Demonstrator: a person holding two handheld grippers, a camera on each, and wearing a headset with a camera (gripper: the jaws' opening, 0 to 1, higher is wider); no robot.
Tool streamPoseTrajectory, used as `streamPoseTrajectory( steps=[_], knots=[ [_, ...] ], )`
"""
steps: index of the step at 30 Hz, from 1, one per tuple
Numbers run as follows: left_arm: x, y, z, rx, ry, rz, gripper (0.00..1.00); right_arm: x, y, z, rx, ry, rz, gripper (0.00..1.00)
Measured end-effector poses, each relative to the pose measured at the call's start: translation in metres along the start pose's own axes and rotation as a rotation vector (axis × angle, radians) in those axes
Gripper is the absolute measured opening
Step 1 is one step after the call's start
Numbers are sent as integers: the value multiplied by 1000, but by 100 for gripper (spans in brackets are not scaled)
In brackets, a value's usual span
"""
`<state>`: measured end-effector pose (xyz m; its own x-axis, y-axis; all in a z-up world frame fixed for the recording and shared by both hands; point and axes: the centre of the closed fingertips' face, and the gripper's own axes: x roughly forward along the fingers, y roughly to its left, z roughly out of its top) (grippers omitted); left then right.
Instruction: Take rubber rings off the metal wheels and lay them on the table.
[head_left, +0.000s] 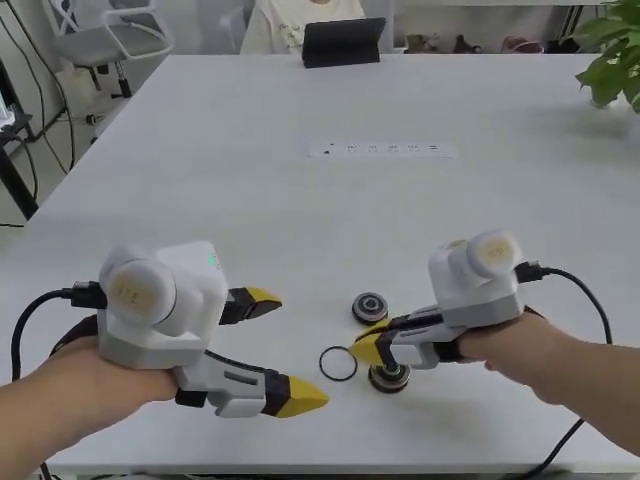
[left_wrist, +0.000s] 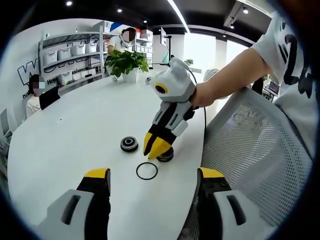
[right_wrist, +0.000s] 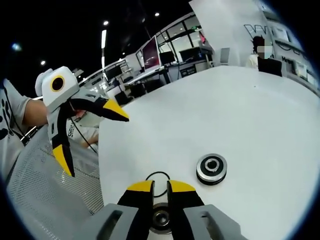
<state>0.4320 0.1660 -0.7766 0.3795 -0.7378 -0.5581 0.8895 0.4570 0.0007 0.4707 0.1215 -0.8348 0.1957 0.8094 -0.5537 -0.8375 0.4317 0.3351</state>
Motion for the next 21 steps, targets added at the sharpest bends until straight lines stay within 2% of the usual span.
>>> streamPoseTrajectory(
  steps=[21],
  knots=[
    [10, 1, 5, 8, 17, -20, 67, -32, -7, 5, -1, -81, 5, 18]
  ],
)
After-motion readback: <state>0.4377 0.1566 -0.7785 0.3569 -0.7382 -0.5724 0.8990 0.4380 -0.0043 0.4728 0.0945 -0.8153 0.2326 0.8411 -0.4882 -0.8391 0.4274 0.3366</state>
